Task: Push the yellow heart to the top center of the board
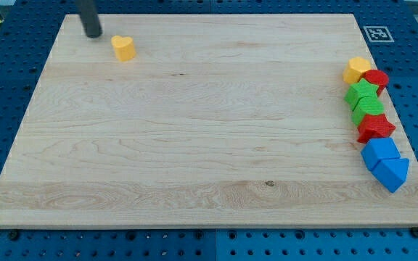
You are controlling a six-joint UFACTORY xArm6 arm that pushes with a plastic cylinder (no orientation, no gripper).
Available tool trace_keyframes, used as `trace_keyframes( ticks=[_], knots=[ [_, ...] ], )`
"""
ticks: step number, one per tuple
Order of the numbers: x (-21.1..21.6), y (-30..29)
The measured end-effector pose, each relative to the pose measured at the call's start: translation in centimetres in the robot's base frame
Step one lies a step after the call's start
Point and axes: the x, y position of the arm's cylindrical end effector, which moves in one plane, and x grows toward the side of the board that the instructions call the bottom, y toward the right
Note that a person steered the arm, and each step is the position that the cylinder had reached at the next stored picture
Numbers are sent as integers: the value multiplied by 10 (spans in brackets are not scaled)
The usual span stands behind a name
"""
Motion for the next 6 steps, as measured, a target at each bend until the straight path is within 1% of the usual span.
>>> trace_keyframes(
  ticks=[1, 2, 3, 5, 6],
  knots=[
    [55, 33],
    [62, 122],
    [46, 177],
    [75, 132],
    [76, 131]
  ],
)
